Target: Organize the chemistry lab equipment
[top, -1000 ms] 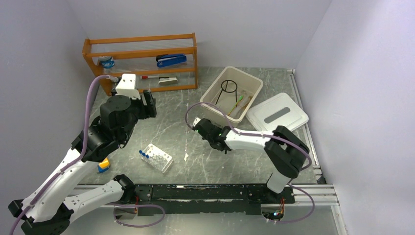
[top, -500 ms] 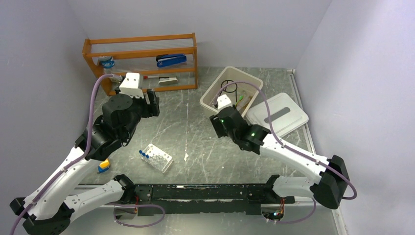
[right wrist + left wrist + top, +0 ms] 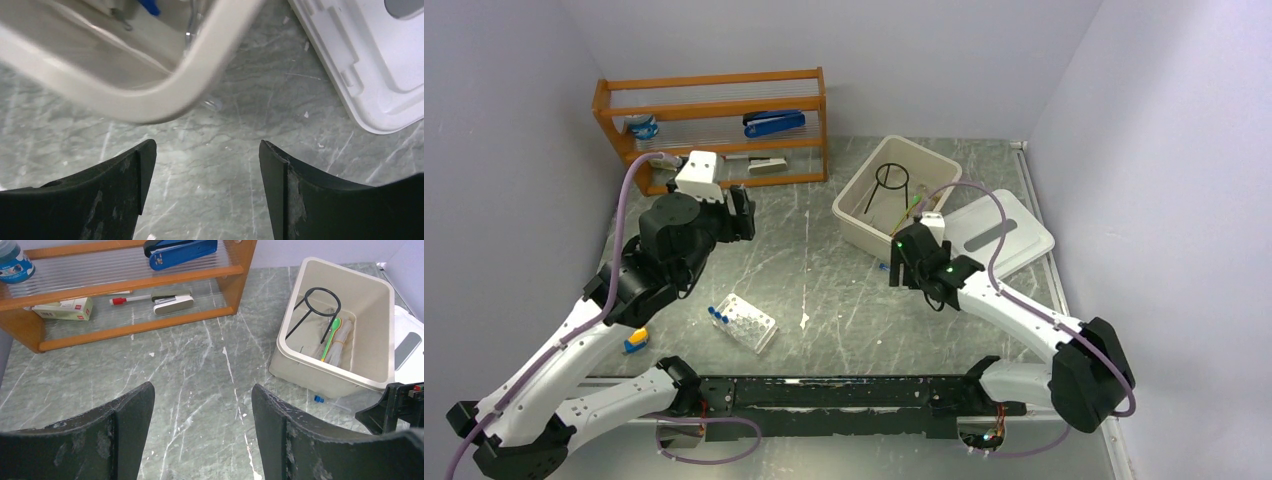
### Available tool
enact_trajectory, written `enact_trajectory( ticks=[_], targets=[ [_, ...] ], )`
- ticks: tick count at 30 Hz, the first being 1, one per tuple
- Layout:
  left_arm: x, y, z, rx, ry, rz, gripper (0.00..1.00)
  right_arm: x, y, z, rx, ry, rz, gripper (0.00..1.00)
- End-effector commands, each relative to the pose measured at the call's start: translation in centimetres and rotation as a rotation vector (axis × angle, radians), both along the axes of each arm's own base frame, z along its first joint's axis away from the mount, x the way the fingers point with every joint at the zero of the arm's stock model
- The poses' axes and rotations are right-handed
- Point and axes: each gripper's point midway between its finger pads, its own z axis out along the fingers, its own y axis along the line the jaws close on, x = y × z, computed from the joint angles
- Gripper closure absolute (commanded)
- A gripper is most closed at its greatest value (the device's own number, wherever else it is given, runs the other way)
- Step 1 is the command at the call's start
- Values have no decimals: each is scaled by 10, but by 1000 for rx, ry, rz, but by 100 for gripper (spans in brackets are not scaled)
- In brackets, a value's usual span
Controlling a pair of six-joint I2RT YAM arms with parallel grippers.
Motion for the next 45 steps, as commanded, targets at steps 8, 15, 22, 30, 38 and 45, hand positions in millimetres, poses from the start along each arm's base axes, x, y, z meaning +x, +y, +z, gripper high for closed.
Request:
enact_trajectory(
  ticks=[8, 15, 22, 30, 38, 45],
  targets=[
    [5, -8, -2, -11, -4, -16, 25, 33, 3, -29, 167, -153, 13, 40],
    [6, -10, -4, -18, 5, -13, 25, 42, 6, -57, 136, -139, 33, 42],
    [7, -10, -3, -21, 7, -9, 25, 43, 9, -64, 149, -119, 41, 43],
    [9, -13, -3, -23, 9, -14, 25, 27, 17, -71, 211, -36, 38, 48],
    [9, -13, -4, -20, 10, -14, 25, 21, 23, -72, 236, -14, 41, 59],
    [9, -13, -3, -22, 8, -13, 25, 16, 34, -82, 124, 1, 48, 67]
  ],
)
